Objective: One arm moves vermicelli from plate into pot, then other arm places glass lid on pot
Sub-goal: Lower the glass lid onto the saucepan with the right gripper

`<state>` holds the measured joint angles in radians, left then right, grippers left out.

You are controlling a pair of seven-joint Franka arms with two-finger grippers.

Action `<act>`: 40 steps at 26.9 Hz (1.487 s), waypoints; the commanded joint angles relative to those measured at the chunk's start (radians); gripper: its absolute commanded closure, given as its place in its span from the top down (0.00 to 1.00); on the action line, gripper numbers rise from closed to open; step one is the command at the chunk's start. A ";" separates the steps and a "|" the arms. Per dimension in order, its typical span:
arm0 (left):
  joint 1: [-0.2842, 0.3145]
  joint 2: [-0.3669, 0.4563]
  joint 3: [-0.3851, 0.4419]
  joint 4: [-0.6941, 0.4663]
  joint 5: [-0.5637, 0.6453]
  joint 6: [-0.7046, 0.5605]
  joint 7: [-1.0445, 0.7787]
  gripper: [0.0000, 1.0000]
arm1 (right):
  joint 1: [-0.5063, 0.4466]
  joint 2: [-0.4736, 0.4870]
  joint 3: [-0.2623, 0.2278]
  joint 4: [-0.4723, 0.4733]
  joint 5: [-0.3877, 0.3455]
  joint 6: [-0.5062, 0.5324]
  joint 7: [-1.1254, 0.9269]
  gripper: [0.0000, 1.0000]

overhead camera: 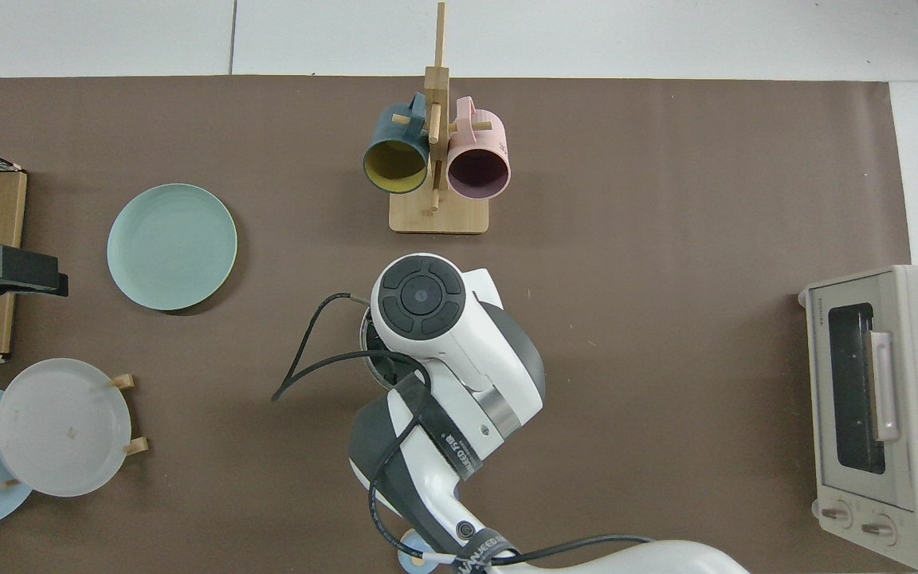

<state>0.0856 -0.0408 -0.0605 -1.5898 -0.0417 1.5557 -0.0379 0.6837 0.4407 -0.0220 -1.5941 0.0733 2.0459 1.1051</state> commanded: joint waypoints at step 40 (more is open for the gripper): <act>0.008 -0.010 -0.002 -0.001 -0.009 -0.006 0.007 1.00 | -0.018 -0.019 -0.026 0.120 -0.082 -0.141 0.027 1.00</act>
<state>0.0861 -0.0408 -0.0605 -1.5898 -0.0417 1.5556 -0.0379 0.6828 0.4368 -0.0474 -1.5106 0.0461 1.9461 1.1072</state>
